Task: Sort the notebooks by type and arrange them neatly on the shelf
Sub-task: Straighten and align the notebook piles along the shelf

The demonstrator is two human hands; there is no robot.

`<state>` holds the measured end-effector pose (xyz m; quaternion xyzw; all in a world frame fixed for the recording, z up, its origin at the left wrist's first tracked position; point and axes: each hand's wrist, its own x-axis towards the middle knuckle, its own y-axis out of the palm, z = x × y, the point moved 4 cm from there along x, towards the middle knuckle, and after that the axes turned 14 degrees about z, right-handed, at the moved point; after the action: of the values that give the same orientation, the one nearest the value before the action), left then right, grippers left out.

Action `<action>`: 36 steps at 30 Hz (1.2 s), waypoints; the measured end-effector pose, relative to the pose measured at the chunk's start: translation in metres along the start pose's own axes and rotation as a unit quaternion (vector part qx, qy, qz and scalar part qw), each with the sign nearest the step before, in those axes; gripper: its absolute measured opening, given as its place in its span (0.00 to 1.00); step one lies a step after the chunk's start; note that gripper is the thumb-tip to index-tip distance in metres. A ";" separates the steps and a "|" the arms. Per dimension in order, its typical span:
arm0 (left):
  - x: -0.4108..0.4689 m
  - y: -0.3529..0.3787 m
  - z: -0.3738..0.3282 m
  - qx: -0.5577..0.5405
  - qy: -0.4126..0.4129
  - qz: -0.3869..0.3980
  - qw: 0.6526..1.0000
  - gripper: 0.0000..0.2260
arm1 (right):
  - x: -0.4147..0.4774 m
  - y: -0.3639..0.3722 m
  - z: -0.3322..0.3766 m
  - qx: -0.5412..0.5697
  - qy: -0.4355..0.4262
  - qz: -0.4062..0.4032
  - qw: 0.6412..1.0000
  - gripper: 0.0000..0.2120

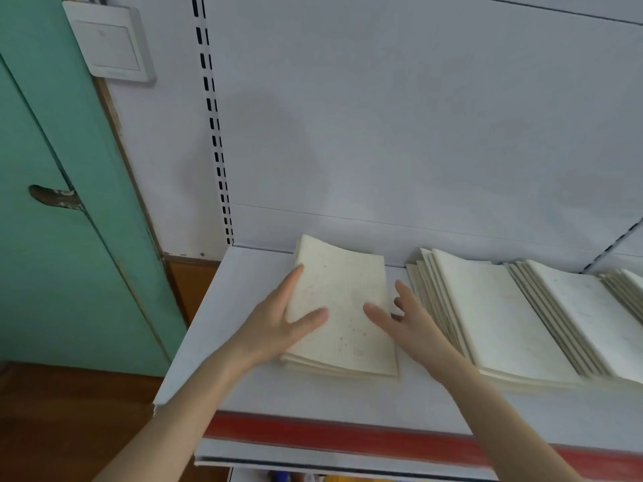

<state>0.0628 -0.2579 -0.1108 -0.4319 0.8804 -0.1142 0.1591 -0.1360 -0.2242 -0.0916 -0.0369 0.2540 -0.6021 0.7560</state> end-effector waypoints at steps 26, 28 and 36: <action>-0.020 0.024 0.016 0.213 0.007 -0.056 0.975 0.36 | -0.006 0.016 -0.026 -0.338 -0.005 0.030 0.941 0.40; -0.021 0.030 0.014 0.215 0.016 -0.064 0.974 0.36 | -0.006 0.012 -0.027 -0.330 0.000 0.030 0.943 0.40; -0.023 0.032 0.014 0.182 0.022 -0.046 0.982 0.38 | -0.010 0.004 -0.026 -0.257 0.025 0.059 0.964 0.45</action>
<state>0.0582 -0.2216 -0.1304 -0.4329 0.8274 -0.2891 0.2108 -0.1454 -0.2072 -0.1116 -0.1997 0.4204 -0.4719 0.7488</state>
